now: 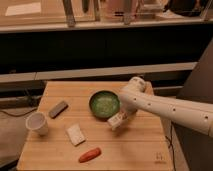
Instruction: Place the bottle in the ceramic bowl
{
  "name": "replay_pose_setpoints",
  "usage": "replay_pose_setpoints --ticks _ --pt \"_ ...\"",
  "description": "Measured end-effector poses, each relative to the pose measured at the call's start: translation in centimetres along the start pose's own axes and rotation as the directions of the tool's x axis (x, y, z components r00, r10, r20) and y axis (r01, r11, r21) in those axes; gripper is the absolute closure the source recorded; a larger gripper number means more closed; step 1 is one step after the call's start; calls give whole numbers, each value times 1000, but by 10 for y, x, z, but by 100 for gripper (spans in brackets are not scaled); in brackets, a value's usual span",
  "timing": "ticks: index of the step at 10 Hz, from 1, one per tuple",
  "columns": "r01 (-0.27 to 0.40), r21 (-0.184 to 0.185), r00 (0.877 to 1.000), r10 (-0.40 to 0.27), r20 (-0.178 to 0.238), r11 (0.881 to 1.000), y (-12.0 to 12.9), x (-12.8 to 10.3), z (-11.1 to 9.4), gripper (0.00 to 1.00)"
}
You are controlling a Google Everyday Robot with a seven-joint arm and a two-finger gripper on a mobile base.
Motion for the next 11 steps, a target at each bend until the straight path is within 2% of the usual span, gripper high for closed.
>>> replay_pose_setpoints --ticks 5,11 --pt "3 9 1000 -3 -4 1000 -29 3 -5 99" --pt "5 19 1000 -4 -6 1000 -49 1 -6 99"
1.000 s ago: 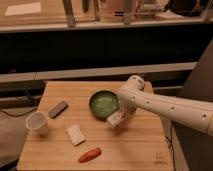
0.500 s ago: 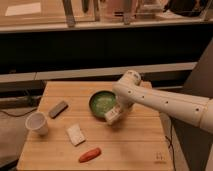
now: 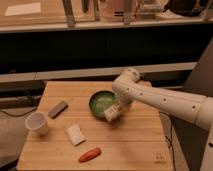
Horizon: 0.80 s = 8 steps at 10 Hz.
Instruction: Place the bottle in the ceramic bowl
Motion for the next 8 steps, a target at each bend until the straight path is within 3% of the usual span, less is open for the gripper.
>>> replay_pose_setpoints --ticks 8 --pt "25 2 1000 -25 -8 1000 -23 -6 1 99"
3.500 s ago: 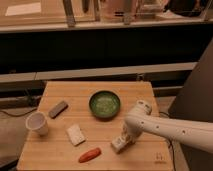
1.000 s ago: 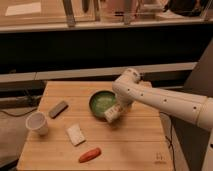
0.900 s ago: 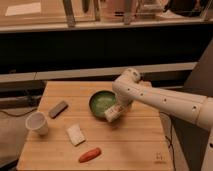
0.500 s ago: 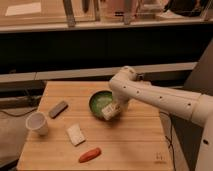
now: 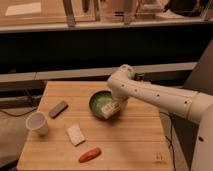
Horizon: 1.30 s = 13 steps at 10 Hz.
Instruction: Place the bottle in the ceramic bowl
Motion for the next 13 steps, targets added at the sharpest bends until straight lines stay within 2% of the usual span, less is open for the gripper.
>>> replay_pose_setpoints --ticks 13 --pt "82 -6 997 -82 -7 997 -23 -13 5 99"
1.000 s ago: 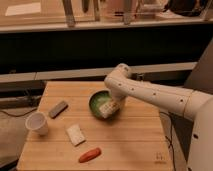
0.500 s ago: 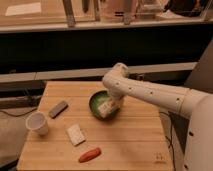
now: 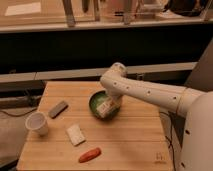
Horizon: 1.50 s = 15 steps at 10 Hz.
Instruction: Place the bottle in the ceramic bowl
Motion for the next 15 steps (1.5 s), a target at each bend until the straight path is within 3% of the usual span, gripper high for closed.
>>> replay_pose_setpoints --ticks 10,13,15 --pt "19 -2 1000 -19 -3 1000 -6 -3 7 99" --pt "23 1 1000 -23 -2 1000 -9 -5 10 80" --pt "24 1 1000 -24 -2 1000 -9 -5 10 79"
